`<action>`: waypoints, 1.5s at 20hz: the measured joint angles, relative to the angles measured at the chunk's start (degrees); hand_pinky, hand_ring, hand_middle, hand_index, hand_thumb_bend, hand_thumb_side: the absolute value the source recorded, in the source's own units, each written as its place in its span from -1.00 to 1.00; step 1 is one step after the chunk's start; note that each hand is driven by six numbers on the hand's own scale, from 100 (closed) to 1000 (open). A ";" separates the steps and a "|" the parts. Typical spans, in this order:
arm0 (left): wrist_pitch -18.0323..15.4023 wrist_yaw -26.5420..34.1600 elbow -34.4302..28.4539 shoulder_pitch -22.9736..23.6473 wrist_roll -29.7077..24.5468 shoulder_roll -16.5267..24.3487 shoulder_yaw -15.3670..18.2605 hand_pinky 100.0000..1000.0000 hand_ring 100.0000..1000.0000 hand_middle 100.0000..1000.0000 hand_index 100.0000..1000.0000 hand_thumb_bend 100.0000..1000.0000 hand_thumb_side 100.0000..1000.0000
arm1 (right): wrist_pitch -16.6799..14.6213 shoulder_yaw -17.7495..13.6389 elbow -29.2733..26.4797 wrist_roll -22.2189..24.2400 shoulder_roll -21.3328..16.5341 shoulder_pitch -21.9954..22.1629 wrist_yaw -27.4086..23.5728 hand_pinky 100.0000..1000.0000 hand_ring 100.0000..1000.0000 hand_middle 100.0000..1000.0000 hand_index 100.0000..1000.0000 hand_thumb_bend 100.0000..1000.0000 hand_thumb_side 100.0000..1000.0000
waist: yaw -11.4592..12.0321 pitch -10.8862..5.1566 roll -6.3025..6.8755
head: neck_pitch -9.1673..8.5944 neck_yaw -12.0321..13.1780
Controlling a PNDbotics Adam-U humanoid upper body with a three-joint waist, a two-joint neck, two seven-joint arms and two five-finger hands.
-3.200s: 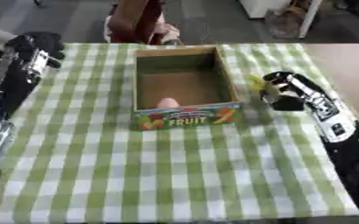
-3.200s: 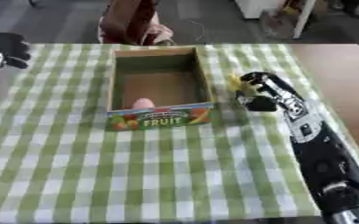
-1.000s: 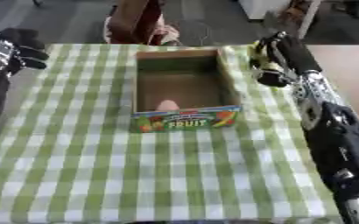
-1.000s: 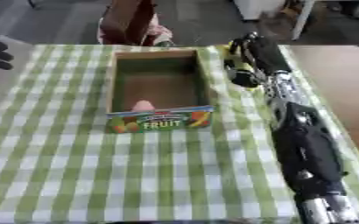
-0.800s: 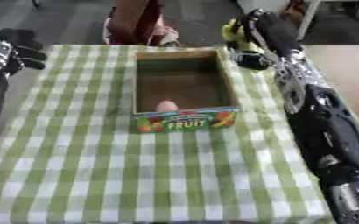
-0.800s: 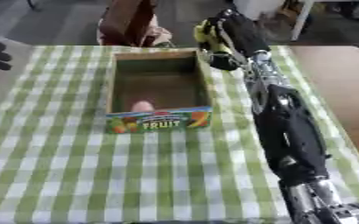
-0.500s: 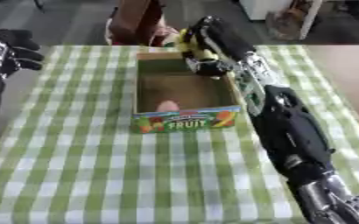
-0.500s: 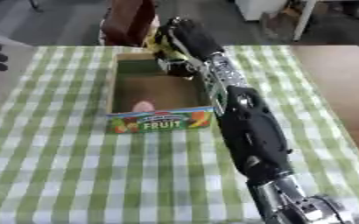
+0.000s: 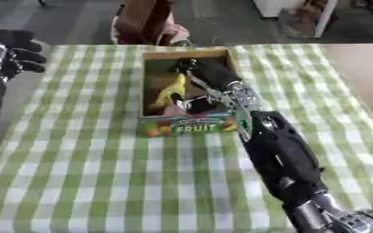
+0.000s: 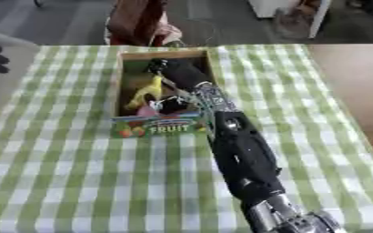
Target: Pick up objects on the table and place them in the box.
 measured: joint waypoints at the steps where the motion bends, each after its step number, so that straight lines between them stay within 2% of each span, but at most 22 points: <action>1: -0.06 0.00 -0.23 0.30 0.09 -0.09 0.12 0.21 0.17 0.12 0.46 -1.00 0.58 | 0.21 -0.20 -0.61 0.27 -0.44 0.18 -1.04 0.44 0.64 0.64 0.74 -0.35 -0.71 | -0.08 0.02 0.00 | -0.01 0.01; 5: -0.13 0.00 -0.79 1.16 0.62 -0.09 0.85 0.21 0.16 0.11 0.46 -0.99 0.58 | 1.20 -0.82 -4.45 0.91 -3.12 0.63 -7.53 0.38 0.58 0.59 0.72 -0.54 -0.86 | -0.12 0.08 -0.18 | -0.01 0.06; 9: -0.14 -0.01 -0.92 2.50 1.18 -0.09 1.72 0.20 0.16 0.09 0.46 -0.98 0.60 | 2.73 -1.40 -9.11 2.21 -6.62 0.98 -16.31 0.33 0.53 0.55 0.71 -0.70 -0.95 | -0.23 0.07 -0.41 | -0.04 0.13; 16: -0.27 -0.48 -0.90 5.16 1.71 -0.18 3.02 0.20 0.15 0.08 0.45 -1.00 0.62 | 4.90 -2.13 -15.24 6.04 -13.33 4.29 -29.31 0.29 0.51 0.52 0.70 -0.87 -0.95 | -0.38 -0.05 -0.84 | -0.05 0.58; 22: -0.69 -1.11 -0.90 7.04 1.92 -0.89 4.13 0.19 0.14 0.07 0.44 -1.00 0.62 | 6.50 -4.06 -17.88 9.35 -17.48 9.45 -36.71 0.26 0.49 0.50 0.70 -1.00 -0.97 | -0.48 -0.06 -0.97 | -0.05 1.01; 30: -1.12 -1.51 -0.91 8.45 1.69 -1.82 4.63 0.19 0.12 0.06 0.44 -1.00 0.62 | 8.87 -5.95 -20.18 11.73 -19.82 13.68 -42.47 0.24 0.48 0.49 0.70 -1.00 -0.92 | -0.72 -0.10 -0.93 | -0.03 1.20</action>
